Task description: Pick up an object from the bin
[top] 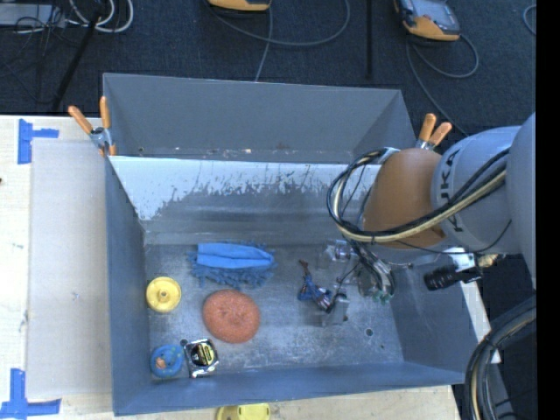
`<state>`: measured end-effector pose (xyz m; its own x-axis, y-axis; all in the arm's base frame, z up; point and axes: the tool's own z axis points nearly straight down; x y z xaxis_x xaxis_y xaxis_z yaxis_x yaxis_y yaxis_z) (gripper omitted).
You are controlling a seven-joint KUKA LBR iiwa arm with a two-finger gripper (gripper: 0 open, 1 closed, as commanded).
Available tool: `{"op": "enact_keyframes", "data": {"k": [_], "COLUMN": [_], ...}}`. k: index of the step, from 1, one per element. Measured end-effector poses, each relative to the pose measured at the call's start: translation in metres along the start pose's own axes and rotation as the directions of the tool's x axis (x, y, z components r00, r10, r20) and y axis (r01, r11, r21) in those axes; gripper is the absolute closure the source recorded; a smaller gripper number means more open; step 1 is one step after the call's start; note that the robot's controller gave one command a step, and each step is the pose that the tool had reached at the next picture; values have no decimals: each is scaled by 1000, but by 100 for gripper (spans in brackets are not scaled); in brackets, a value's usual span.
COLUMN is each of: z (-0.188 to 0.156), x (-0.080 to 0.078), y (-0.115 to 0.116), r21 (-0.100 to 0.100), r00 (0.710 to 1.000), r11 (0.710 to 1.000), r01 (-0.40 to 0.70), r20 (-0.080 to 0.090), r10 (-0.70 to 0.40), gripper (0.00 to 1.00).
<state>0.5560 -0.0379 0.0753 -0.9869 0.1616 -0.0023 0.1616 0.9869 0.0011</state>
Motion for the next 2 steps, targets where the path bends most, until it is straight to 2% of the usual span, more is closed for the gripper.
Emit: {"op": "enact_keyframes", "data": {"k": [1, 2], "z": [-40, -62], "x": [12, 11], "y": [-3, -12], "r21": [0, 2], "r00": [996, 985], "r11": [996, 985], "r01": [84, 172], "r20": [-11, 10], "r10": [-84, -172], "gripper": [0, 0]}}
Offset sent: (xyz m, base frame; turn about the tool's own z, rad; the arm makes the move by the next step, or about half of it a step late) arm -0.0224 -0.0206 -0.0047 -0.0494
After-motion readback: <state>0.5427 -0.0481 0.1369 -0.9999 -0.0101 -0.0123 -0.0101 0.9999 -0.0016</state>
